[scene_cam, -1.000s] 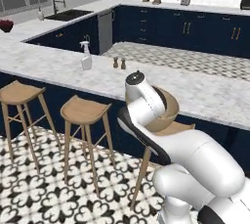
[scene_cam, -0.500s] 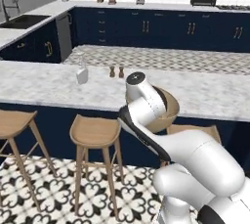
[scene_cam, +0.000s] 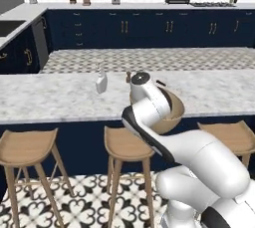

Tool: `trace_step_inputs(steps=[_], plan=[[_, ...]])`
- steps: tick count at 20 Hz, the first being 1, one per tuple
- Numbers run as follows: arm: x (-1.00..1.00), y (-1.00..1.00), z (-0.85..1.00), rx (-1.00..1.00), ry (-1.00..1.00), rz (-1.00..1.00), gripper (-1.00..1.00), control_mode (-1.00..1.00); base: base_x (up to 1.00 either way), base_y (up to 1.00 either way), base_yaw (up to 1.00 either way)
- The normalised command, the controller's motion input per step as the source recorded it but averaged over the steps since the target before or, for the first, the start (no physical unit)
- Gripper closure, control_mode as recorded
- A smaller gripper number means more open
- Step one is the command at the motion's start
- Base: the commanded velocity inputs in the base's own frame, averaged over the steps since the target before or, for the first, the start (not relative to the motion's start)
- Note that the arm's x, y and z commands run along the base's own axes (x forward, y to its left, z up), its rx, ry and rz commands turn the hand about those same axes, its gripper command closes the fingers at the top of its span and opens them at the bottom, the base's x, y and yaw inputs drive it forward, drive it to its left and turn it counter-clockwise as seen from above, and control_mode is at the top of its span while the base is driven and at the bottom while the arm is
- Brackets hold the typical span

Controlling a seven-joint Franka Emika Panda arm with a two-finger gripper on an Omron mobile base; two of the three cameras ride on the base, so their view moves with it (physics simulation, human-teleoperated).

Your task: Open the cabinet, pick up the bread from the cabinet and place it in the basket. Then move the basket to the dining counter.

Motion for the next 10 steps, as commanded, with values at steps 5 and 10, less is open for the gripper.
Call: trace_step_inputs(steps=[5, 10], plan=[[0.0, 0.0, 0.0, 0.0, 0.0, 0.0, 1.0, 1.0, 0.38, 0.54, -0.35], [0.0, 0.0, 0.0, 0.0, 0.0, 0.0, 1.0, 1.0, 0.47, 0.08, -0.31]])
